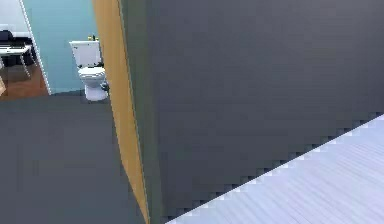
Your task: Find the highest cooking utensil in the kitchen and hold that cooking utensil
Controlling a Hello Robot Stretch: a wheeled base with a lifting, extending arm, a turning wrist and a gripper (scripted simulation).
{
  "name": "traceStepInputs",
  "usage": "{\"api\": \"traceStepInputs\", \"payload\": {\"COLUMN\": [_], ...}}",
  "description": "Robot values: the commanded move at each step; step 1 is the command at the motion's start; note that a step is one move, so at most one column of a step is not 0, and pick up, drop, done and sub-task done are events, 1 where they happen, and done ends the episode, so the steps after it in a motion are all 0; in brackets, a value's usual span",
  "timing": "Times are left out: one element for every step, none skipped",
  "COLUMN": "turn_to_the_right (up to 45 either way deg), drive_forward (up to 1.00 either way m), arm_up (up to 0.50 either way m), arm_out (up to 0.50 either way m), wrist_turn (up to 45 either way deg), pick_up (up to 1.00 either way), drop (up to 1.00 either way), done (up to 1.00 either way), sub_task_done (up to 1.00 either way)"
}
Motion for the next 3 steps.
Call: {"api": "traceStepInputs", "payload": {"turn_to_the_right": [-39.0, 0.0, 0.0], "drive_forward": [0.0, 1.0, 1.0], "arm_up": [0.0, 0.0, 0.0], "arm_out": [0.0, 0.0, 0.0], "wrist_turn": [0.0, 0.0, 0.0], "pick_up": [0.0, 0.0, 0.0], "drop": [0.0, 0.0, 0.0], "done": [0.0, 0.0, 0.0], "sub_task_done": [0.0, 0.0, 0.0]}}
